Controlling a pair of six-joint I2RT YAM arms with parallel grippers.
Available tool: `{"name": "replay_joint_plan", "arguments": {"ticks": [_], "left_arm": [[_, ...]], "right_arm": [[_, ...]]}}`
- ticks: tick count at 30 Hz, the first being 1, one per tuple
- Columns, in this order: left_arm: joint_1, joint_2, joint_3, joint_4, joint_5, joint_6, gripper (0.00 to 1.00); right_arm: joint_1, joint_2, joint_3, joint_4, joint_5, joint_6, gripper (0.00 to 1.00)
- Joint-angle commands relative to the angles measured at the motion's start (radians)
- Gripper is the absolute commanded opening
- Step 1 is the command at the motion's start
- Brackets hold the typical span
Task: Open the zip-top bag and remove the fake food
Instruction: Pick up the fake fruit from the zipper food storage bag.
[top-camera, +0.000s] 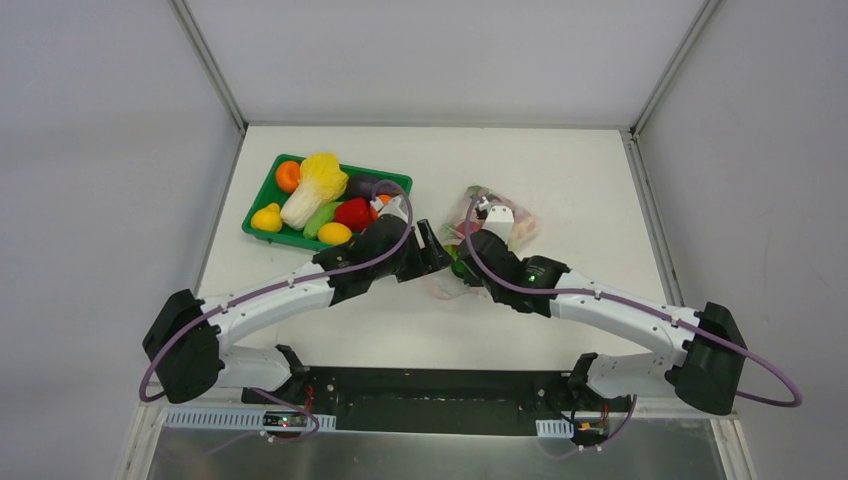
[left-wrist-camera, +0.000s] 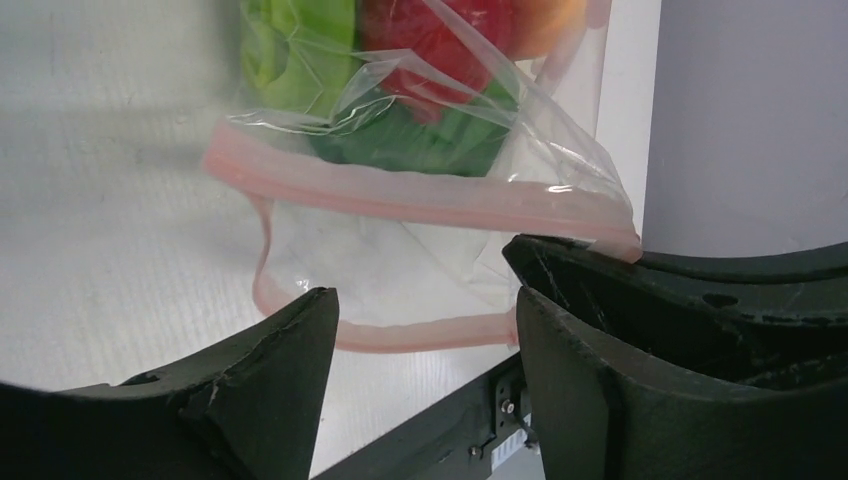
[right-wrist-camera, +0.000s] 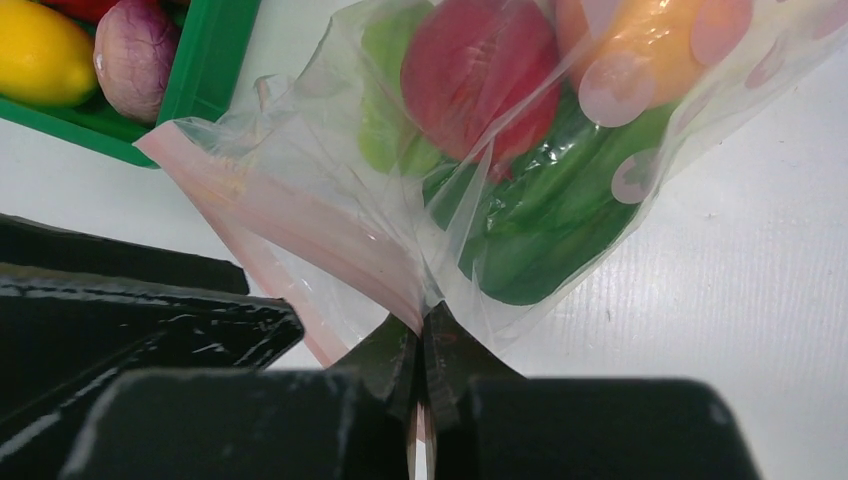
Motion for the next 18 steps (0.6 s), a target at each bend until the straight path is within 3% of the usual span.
{"name": "replay_joint_plan", "arguments": {"ticks": [1, 18], "left_arm": [[-0.024, 0.059, 0.062, 0.062, -0.078, 0.028, 0.65], [-0.033, 0.337, 0.035, 0.482, -0.176, 0.043, 0.71]], "right_arm": [[0.010, 0.006, 0.050, 0.006, 0.037, 0.066, 0.00], [0.034, 0.040, 0.174, -0.151, 0.026, 0.176, 0.00]]}}
